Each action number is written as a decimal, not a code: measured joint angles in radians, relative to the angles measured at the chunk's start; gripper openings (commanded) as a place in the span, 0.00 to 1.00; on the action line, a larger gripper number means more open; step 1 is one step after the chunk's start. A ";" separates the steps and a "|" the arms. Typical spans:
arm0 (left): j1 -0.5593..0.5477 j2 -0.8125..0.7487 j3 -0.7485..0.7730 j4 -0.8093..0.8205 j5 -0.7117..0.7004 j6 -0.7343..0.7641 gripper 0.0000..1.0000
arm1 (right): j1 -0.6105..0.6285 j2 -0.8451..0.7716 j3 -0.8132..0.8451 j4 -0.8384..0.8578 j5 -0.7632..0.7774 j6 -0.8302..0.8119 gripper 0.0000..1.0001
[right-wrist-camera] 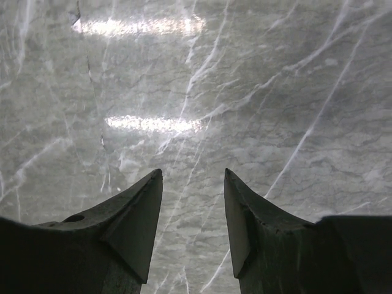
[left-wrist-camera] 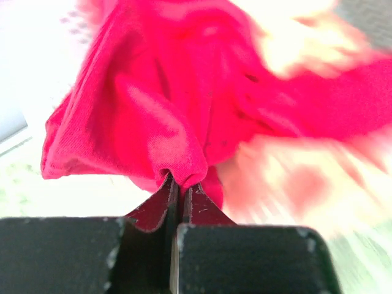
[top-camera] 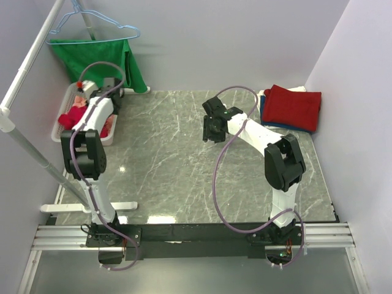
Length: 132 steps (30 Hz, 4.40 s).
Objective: Fold and stack the t-shirts
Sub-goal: Grab the tshirt from the pile, then move the tshirt to the center of the board, then flatten the tshirt out
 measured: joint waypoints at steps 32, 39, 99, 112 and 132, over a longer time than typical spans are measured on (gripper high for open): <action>-0.799 -0.378 0.166 0.278 0.130 0.475 0.21 | -0.335 -0.307 -0.153 0.036 0.069 0.087 0.53; -0.794 -0.512 -0.025 0.320 -0.010 0.420 0.70 | -0.345 -0.359 -0.174 0.044 0.069 0.087 0.55; -0.838 -0.212 -0.586 0.322 0.637 0.164 0.50 | -0.172 -0.232 -0.377 0.153 -0.072 0.061 0.54; -0.822 -0.283 -0.532 0.276 0.449 0.156 0.01 | -0.172 -0.229 -0.374 0.151 -0.073 0.074 0.53; -0.479 -0.631 -0.426 0.186 0.205 0.246 0.01 | -0.172 -0.230 -0.375 0.148 -0.056 0.088 0.55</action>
